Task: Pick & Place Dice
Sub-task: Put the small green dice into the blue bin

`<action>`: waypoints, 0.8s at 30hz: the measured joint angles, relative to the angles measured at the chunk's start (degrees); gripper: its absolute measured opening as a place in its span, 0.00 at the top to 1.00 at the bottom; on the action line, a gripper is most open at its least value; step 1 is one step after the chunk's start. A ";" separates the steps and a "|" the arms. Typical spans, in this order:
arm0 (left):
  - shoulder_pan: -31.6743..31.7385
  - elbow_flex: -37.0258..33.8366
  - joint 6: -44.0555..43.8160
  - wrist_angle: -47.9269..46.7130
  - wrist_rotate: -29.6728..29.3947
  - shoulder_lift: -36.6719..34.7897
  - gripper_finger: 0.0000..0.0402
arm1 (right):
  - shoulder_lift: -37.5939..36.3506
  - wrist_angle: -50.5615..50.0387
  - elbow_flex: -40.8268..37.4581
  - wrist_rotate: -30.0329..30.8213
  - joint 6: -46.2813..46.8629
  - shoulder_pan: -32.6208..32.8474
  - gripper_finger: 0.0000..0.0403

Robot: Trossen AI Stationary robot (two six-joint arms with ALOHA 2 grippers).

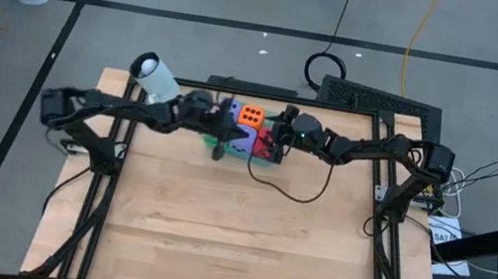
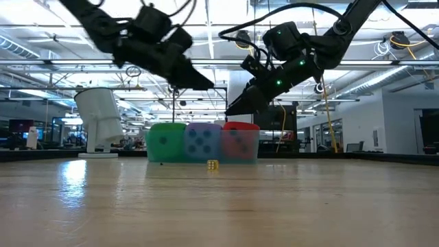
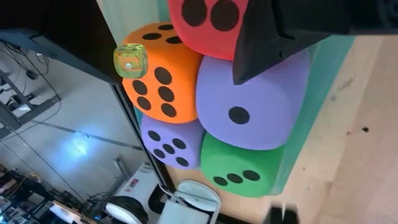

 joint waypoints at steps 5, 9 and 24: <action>0.63 8.50 2.88 -7.03 2.07 5.27 0.99 | 0.00 0.02 0.00 -1.21 -0.14 0.02 0.28; 2.10 13.64 3.59 -10.55 1.63 8.49 1.00 | 0.00 0.08 0.00 -4.87 -0.85 0.04 0.28; 5.68 16.61 3.36 -11.95 3.57 14.58 1.00 | -0.04 4.70 0.00 -5.84 -0.25 0.11 0.29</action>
